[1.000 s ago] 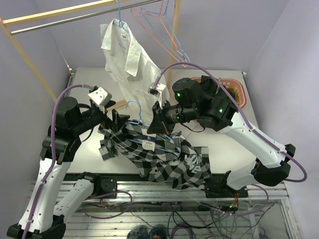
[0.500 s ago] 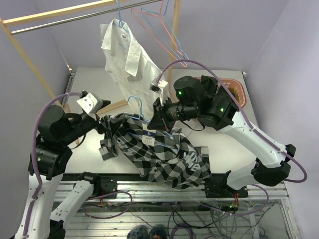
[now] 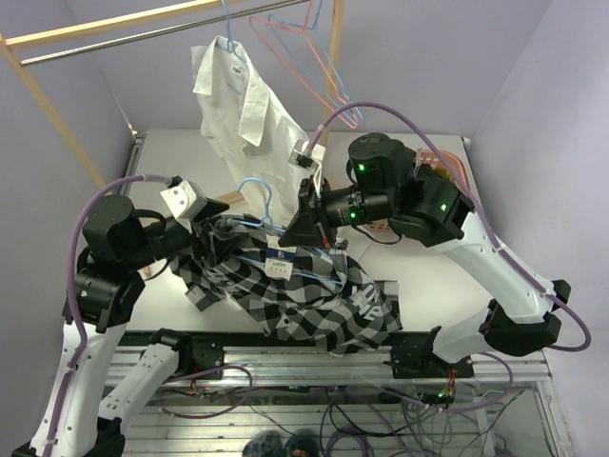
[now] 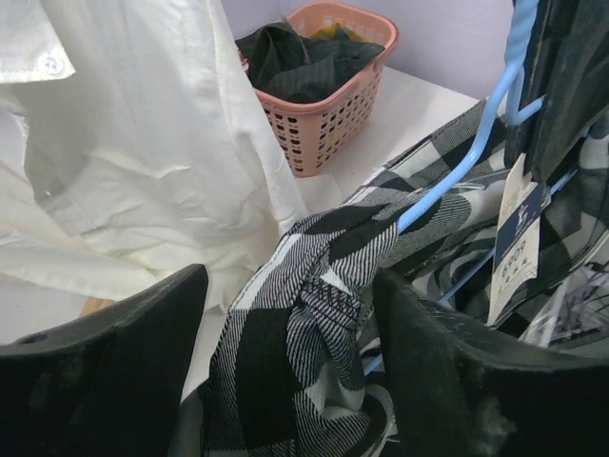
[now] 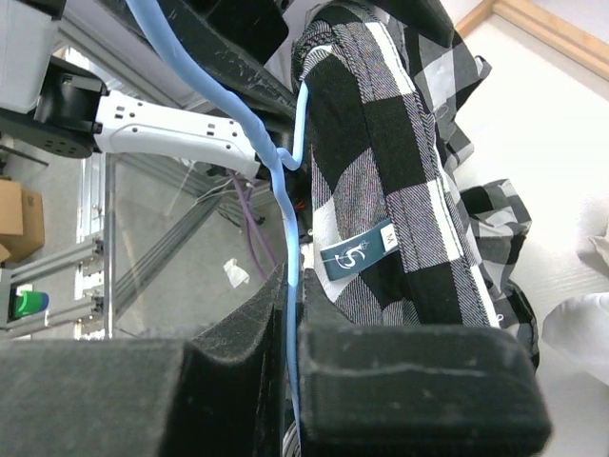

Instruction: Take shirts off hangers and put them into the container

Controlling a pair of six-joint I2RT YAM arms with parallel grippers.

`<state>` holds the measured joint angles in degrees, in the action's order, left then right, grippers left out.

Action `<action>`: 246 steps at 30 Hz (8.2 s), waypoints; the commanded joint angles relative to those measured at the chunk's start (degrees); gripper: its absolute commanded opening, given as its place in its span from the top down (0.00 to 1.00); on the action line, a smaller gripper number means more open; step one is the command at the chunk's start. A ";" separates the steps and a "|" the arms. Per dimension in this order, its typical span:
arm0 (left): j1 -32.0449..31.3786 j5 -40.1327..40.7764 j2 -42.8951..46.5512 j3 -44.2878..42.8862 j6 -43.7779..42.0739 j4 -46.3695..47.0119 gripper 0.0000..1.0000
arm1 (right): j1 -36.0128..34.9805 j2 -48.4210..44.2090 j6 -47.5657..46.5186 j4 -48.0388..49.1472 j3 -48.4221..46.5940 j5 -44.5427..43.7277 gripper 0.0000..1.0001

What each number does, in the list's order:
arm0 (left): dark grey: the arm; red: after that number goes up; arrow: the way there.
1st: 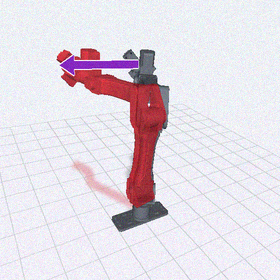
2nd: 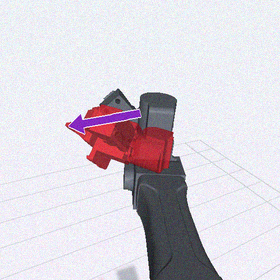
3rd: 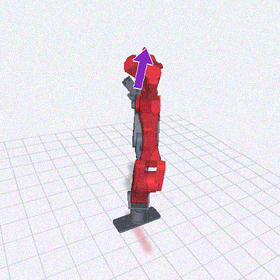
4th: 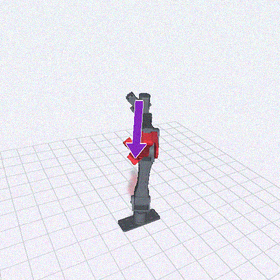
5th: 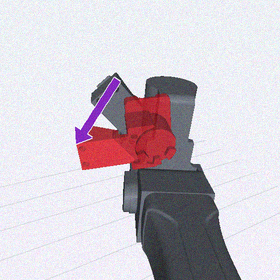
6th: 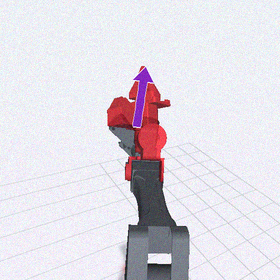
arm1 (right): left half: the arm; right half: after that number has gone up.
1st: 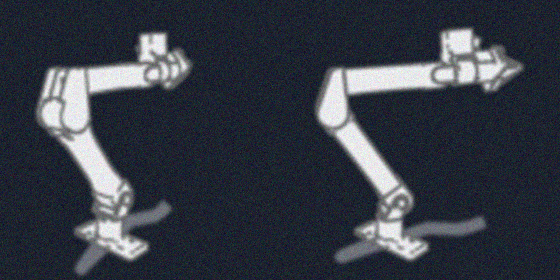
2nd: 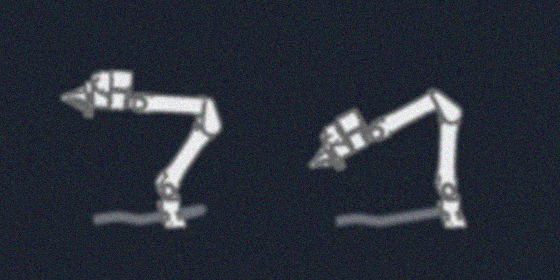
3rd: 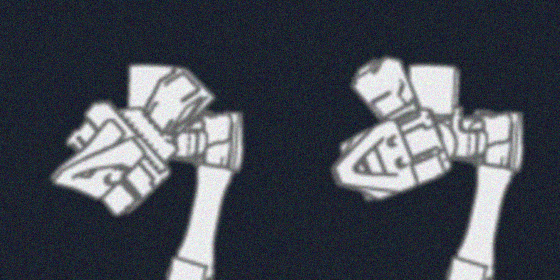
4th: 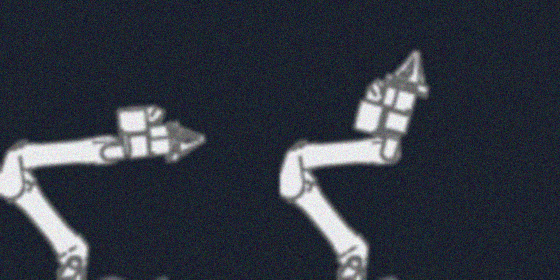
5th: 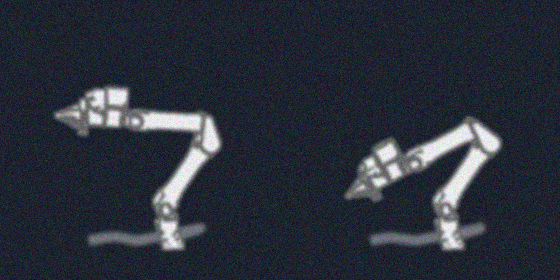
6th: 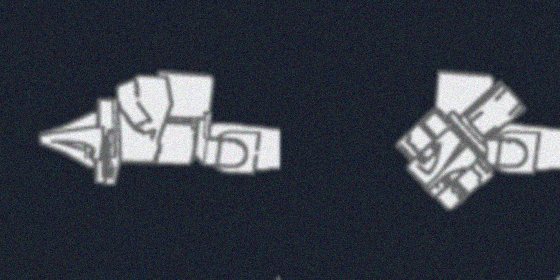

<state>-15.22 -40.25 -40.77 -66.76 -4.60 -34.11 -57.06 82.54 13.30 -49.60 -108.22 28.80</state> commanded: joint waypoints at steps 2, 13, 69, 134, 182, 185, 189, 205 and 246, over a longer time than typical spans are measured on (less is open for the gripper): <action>-0.42 -2.38 -0.31 0.15 -0.14 3.37 0.57 | 0.03 -1.01 -1.10 0.71 -1.29 1.15 1.00; -0.42 8.74 -0.87 5.85 0.75 7.45 0.93 | 0.06 -4.28 -1.08 -0.19 0.79 -12.74 0.90; -0.42 -2.52 13.18 5.40 3.78 9.71 0.93 | 0.07 -25.31 3.77 -9.42 18.18 -51.66 0.76; -0.38 -20.50 15.82 9.68 12.57 19.74 0.93 | 0.03 -30.07 -7.77 -7.29 18.56 -14.47 0.65; -0.42 36.03 13.99 20.13 21.67 4.22 0.03 | 0.01 -31.94 -1.92 -3.04 -10.64 -42.98 1.00; -0.42 35.05 13.31 20.13 21.54 4.36 0.04 | -0.01 -33.26 -2.39 1.05 -8.33 -45.46 1.00; -0.40 35.90 14.26 20.33 21.84 4.33 0.04 | 0.00 -34.48 -4.71 8.19 -0.69 -50.05 1.00; -3.10 37.30 13.53 20.37 22.27 3.62 0.08 | -0.01 -18.30 -15.72 41.97 13.68 -59.97 1.00; -8.46 38.99 13.00 20.38 22.88 3.08 0.09 | 20.26 -8.26 -1.48 51.26 26.06 -28.93 0.44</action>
<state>-23.33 -1.26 -27.53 -46.37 18.04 -30.81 -36.73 77.97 10.55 1.98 -86.13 -2.33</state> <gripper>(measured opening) 0.914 0.428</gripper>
